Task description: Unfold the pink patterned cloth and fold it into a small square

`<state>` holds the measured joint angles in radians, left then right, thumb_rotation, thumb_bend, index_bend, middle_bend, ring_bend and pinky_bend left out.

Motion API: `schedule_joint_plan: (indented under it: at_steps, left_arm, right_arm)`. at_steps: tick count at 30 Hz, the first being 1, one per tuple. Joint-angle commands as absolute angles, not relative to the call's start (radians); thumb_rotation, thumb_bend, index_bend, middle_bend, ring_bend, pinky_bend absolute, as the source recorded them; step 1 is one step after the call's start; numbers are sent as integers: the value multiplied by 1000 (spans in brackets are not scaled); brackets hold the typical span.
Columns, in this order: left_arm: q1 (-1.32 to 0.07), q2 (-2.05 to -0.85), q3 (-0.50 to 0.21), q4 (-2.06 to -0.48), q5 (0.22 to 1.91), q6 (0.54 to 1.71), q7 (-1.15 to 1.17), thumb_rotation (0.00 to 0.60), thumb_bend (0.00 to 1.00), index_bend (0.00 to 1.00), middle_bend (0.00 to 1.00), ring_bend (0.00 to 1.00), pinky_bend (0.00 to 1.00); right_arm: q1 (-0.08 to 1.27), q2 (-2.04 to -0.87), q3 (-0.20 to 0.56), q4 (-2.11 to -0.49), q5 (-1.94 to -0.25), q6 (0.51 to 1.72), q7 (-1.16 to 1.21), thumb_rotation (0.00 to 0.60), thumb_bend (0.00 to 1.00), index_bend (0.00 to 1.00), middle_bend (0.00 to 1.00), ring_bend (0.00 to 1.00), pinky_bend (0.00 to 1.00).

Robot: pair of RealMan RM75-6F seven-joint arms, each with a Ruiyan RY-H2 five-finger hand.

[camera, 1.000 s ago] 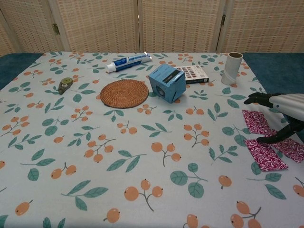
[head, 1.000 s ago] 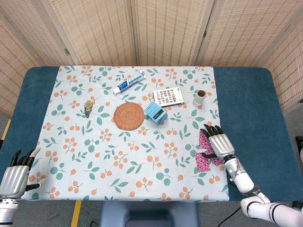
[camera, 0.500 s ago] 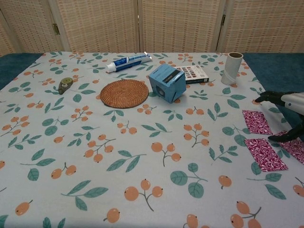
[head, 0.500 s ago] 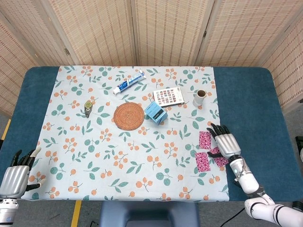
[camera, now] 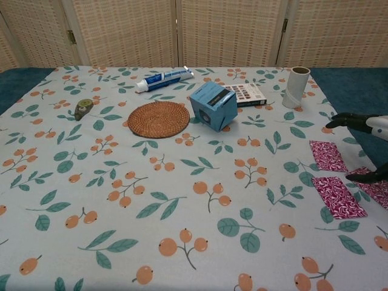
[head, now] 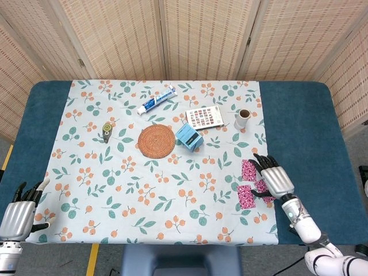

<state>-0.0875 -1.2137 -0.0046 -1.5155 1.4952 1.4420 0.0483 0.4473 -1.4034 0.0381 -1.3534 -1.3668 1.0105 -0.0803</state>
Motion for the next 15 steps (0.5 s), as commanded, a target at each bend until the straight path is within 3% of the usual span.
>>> schedule_joint_plan:
  at_steps: [1,9,15]
  left_arm:
    - [-87,-1213,-4,-1518,1497,1443,50,600,189,104,176,266,0]
    - [-86,-1209,-1,-1530,1509,1453,52,600,191,104,176,266,0]
    - [-85,-1207,2,-1533,1519,1457,51,600,190,104,176,266,0]
  right_arm:
    - [426,-1365,7,-1401,-1408,1037,-56,441,262,80,0,0,0]
    - [394,-1305,-60,-1482,-1465,1049,-60,438,261,80,0,0,0]
    - [401,-1305,-63,-1495,-1442,1006,-73,437,262,80,0,0,0]
